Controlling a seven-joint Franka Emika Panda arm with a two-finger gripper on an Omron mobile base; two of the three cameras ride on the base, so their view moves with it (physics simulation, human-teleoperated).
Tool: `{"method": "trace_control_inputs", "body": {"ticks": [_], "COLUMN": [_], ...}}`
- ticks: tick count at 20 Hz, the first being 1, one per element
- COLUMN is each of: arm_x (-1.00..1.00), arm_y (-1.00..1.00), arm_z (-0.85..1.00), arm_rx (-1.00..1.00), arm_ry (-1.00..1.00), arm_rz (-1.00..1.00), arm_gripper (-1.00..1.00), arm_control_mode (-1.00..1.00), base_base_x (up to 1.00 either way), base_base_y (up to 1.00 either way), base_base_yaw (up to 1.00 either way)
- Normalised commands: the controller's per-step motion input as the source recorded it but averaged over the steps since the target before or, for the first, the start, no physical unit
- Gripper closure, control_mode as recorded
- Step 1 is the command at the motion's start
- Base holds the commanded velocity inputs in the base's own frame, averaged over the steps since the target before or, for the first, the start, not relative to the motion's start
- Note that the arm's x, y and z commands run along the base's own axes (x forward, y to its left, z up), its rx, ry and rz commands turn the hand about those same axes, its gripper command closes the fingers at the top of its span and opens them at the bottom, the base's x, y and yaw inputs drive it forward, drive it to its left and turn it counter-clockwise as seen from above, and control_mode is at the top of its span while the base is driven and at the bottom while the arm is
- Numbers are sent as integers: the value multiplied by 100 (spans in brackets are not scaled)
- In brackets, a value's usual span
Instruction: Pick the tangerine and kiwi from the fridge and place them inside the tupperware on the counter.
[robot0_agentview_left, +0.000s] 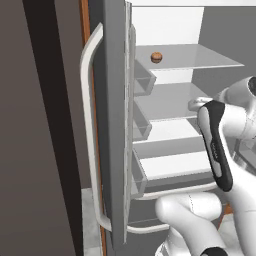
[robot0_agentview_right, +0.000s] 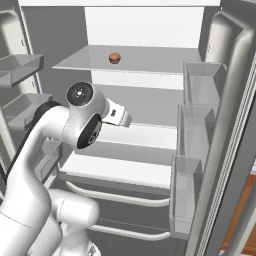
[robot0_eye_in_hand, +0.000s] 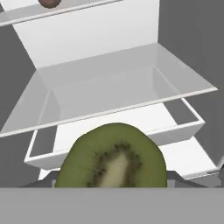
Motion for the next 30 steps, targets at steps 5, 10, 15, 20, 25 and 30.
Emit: {"method": "trace_control_inputs", "body": {"ticks": [5,10,15,20,25,30], "arm_x": [-52,-32,-39,-49,-40,-40], "arm_y": [1,17,23,10,5,3], "arm_z": [40,13,0,5,2,0], "arm_rx": [-4,-8,-14,-7,-6,-7], "arm_ry": [0,3,7,13,19,24], "arm_rz": [5,0,0,0,0,0], "arm_gripper": [100,100,100,100,100,100], "arm_control_mode": [-100,-100,-100,-100,-100,-100], "base_base_x": [0,0,0,0,0,0], "base_base_y": [0,0,0,0,0,0], "base_base_yaw": [0,0,0,0,0,0]}}
